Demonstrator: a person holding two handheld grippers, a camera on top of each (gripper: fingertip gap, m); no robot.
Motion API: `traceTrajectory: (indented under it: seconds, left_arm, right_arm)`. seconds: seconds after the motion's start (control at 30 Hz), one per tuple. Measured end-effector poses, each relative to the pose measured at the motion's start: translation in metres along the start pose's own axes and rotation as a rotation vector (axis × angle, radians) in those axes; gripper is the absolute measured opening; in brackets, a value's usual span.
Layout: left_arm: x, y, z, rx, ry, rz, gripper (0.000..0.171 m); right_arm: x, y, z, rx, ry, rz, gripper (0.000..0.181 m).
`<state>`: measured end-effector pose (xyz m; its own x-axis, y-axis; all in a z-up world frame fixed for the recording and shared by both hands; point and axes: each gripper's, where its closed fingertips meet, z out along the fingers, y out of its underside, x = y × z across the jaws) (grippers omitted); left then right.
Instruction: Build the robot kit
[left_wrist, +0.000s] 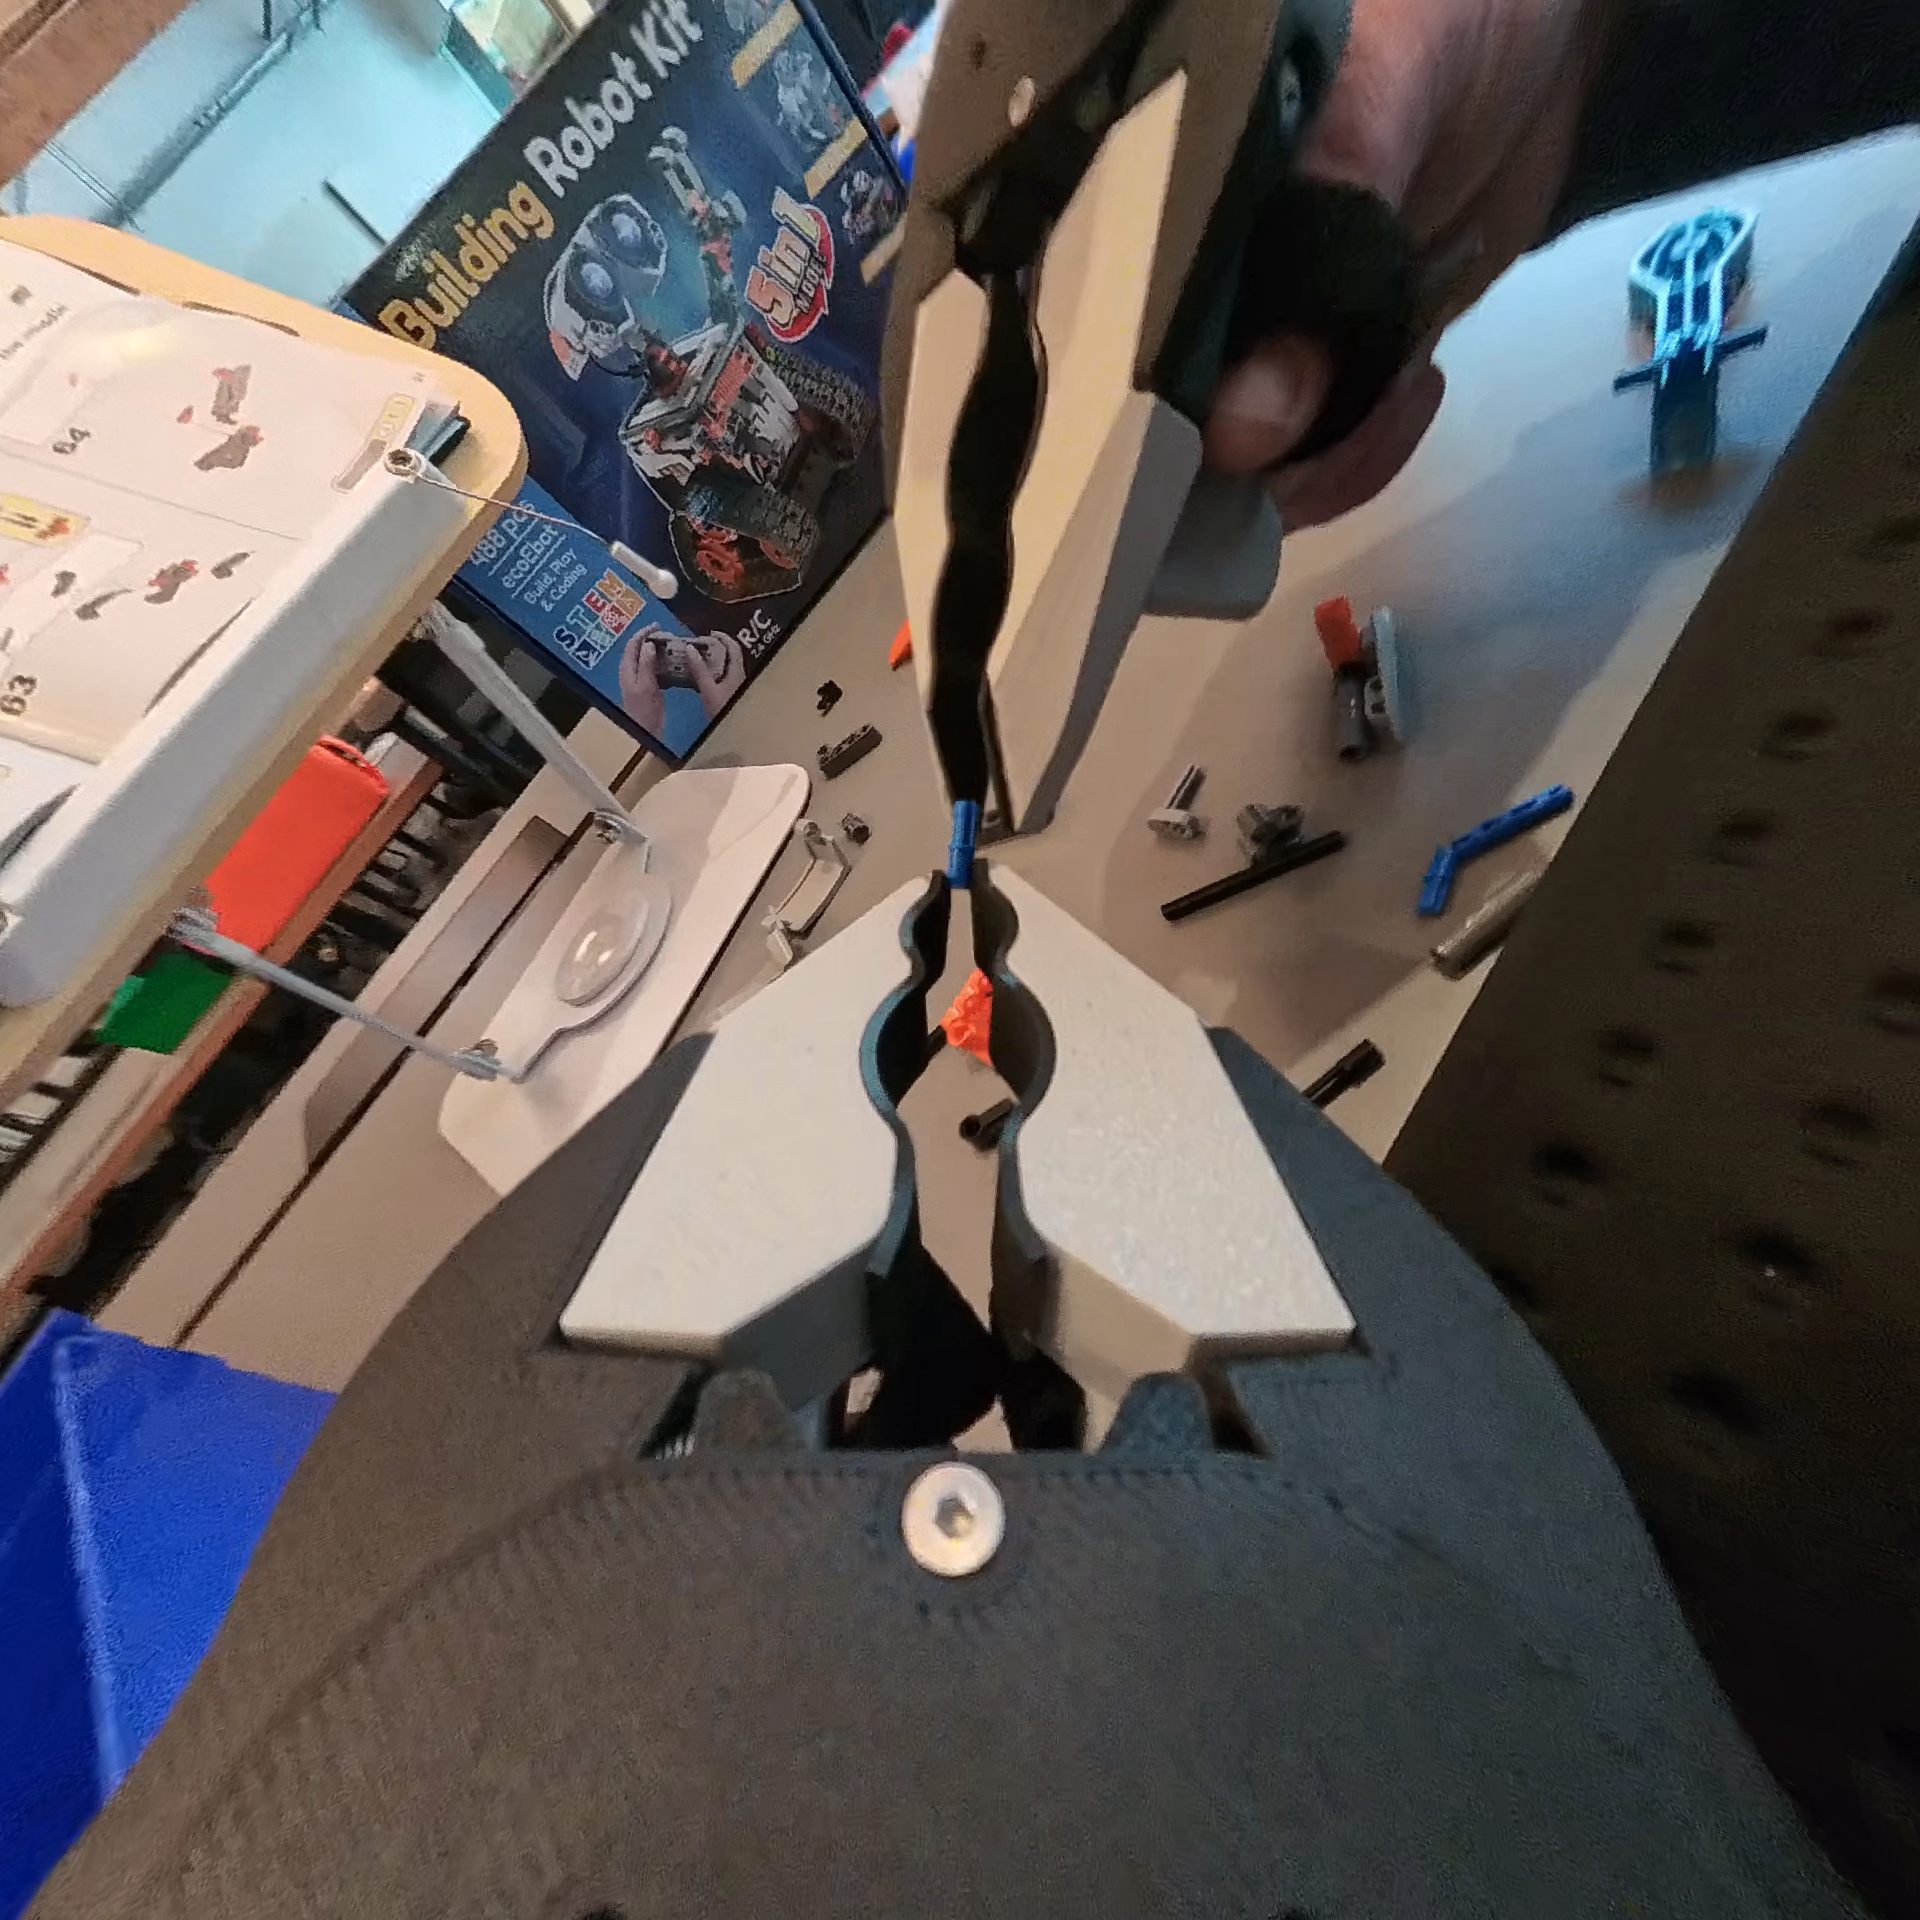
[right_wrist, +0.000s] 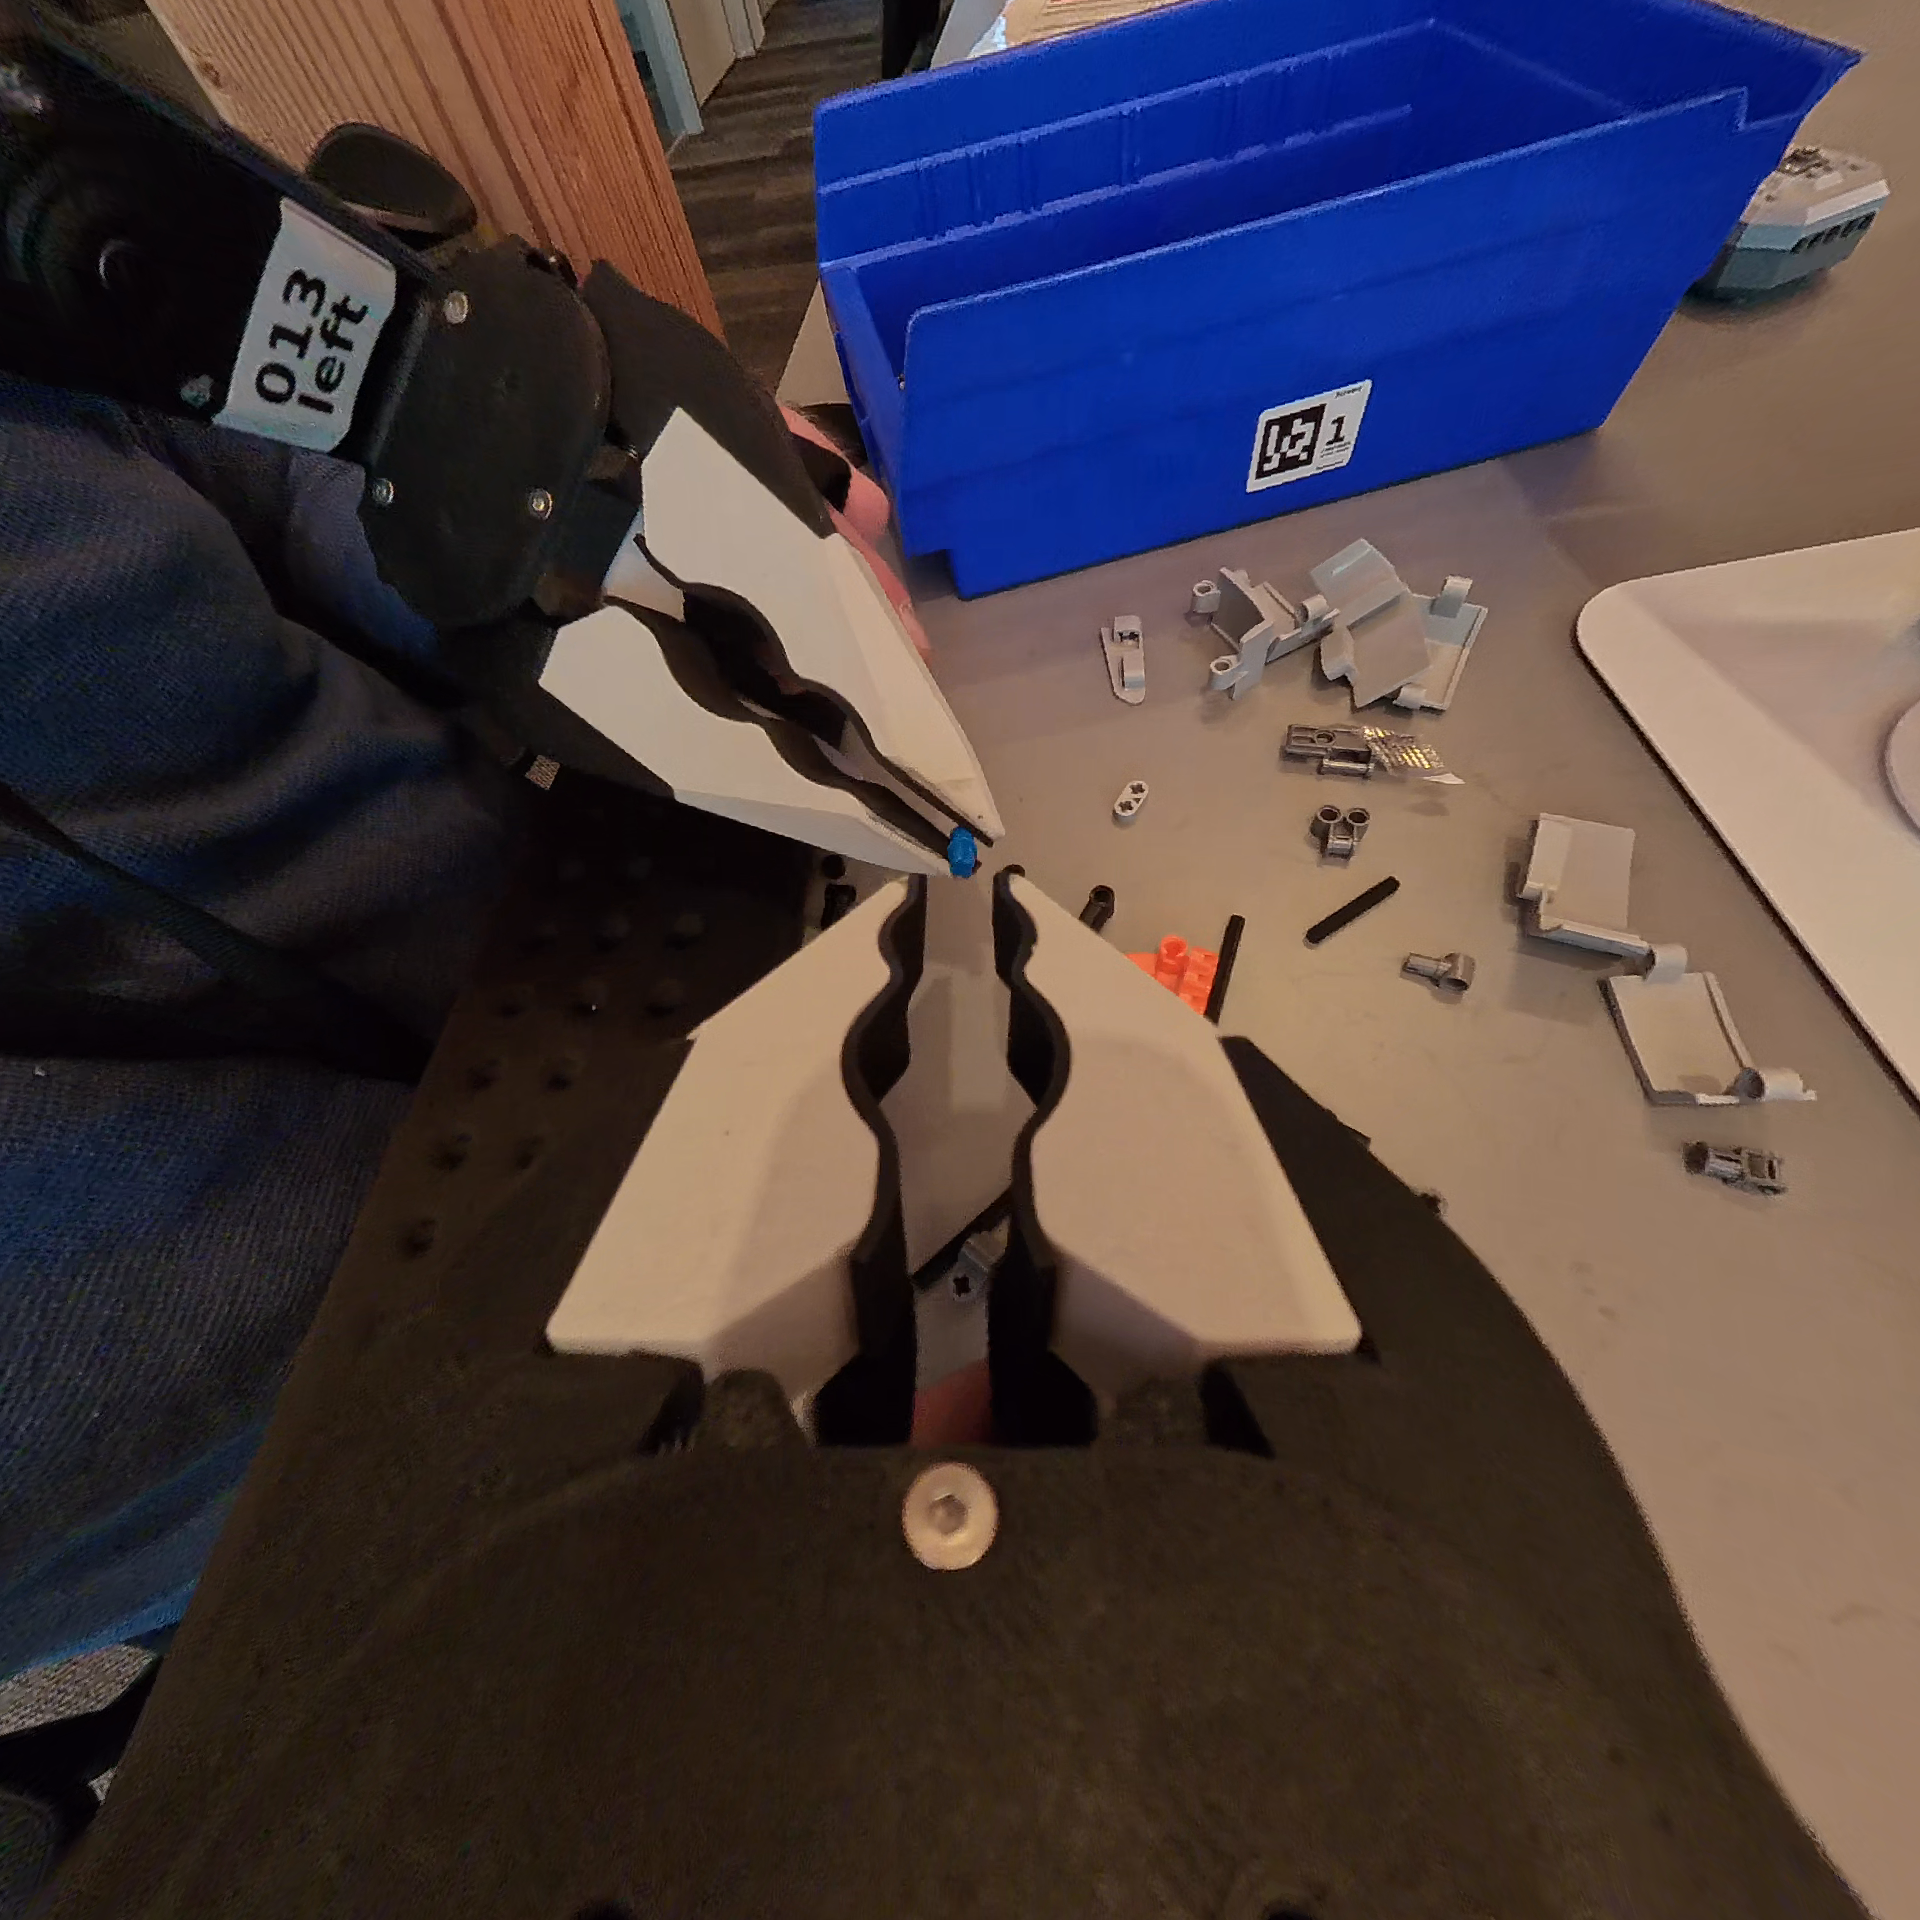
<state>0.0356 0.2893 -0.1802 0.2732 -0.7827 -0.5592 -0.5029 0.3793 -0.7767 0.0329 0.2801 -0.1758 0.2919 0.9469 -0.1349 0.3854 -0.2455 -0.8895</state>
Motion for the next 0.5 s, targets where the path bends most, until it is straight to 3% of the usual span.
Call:
traceTrajectory:
  seconds: [0.3, 0.5]
  left_arm:
    - [0.001, -0.006, 0.000, 0.026, 0.021, -0.067, 0.003]
    - [-0.001, 0.005, 0.002, -0.037, -0.022, 0.046, 0.007]
  right_arm:
    - [-0.001, -0.009, 0.001, 0.039, 0.030, -0.050, 0.002]
    - [0.002, -0.004, 0.001, -0.020, 0.107, -0.158, 0.002]
